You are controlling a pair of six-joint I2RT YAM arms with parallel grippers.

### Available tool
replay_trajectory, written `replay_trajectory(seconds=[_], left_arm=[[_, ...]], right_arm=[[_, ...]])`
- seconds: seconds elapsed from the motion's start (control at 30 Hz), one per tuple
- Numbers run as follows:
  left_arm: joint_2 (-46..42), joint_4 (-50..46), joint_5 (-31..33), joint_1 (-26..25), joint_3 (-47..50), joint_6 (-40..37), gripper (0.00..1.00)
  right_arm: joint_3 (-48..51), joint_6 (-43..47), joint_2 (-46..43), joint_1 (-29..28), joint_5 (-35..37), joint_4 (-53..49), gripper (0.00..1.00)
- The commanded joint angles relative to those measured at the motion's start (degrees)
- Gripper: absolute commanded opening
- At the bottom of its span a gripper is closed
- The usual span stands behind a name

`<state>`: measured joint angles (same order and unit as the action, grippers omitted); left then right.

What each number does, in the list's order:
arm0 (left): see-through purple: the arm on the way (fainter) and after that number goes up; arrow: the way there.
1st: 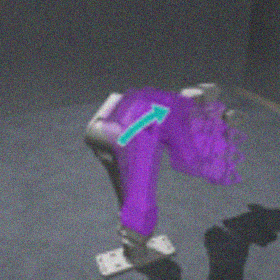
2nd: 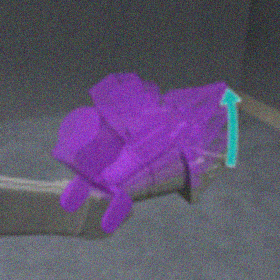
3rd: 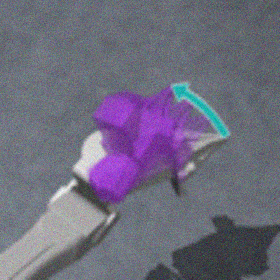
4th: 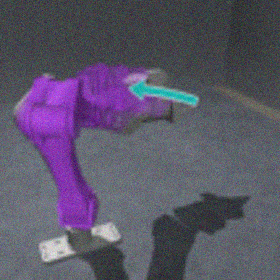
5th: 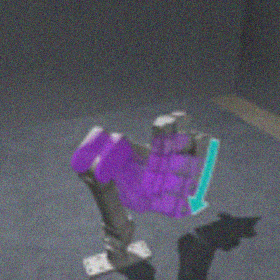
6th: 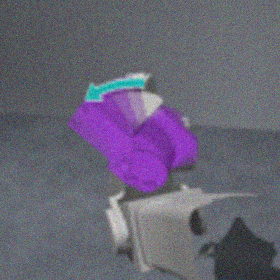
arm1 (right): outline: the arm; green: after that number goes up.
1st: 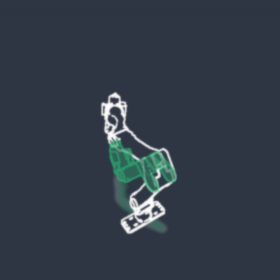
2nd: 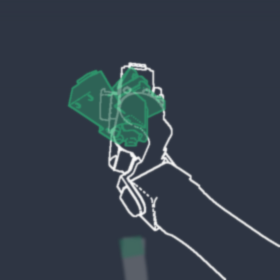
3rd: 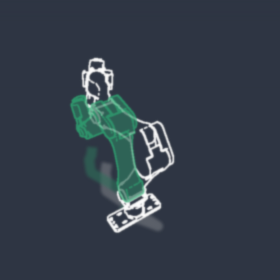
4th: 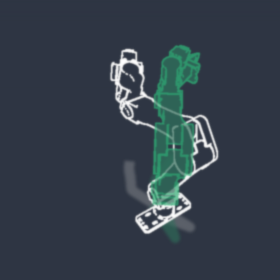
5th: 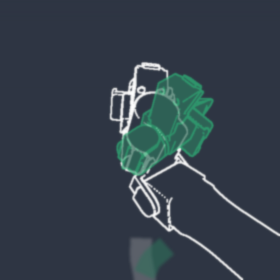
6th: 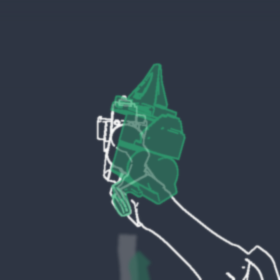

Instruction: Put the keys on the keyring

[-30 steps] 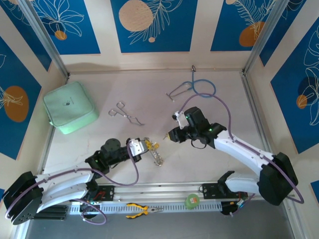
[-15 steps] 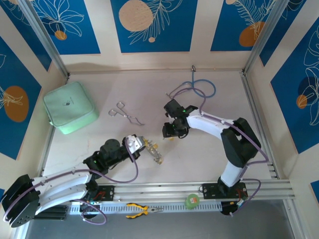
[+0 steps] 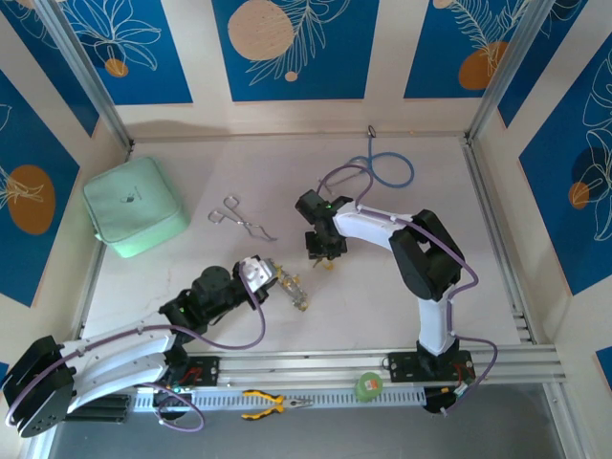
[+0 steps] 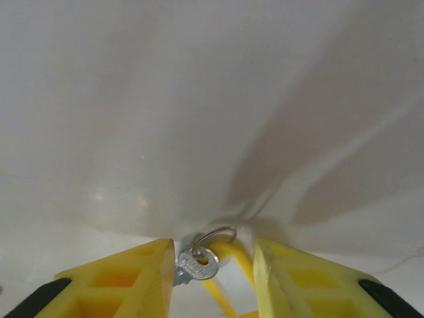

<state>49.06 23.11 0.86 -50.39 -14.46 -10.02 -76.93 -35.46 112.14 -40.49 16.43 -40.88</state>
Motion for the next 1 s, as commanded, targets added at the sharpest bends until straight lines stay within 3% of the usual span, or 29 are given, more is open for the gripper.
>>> replay_trajectory(seconds=[0.0, 0.27, 0.63, 0.73, 0.83, 0.97], left_arm=[[-0.4, 2.5, -2.6, 0.2, -1.0, -0.9, 0.00], [-0.2, 2.7, 0.5, 0.2, -1.5, 0.3, 0.00], [0.7, 0.7, 1.7, 0.2, -2.4, -0.6, 0.00], [1.6, 0.9, 1.5, 0.2, -2.6, -0.4, 0.00], [2.6, 1.0, 0.3, 0.2, -2.8, -0.3, 0.00], [4.0, 1.8, -1.4, 0.2, -2.9, -0.2, 0.00]], right_arm=[[-1.8, -1.2, 1.3, -0.6, 2.9, -3.1, 0.34], [-2.8, -0.7, 1.7, -1.5, 4.8, -3.8, 0.27], [-3.3, 0.5, 0.7, -2.5, 7.1, -4.6, 0.01], [-1.5, 1.4, -2.7, -3.1, 6.9, -2.9, 0.00], [2.4, 3.2, -7.5, -3.1, 2.3, 0.9, 0.00], [8.8, 4.2, -13.4, -1.3, -9.7, 6.2, 0.00]])
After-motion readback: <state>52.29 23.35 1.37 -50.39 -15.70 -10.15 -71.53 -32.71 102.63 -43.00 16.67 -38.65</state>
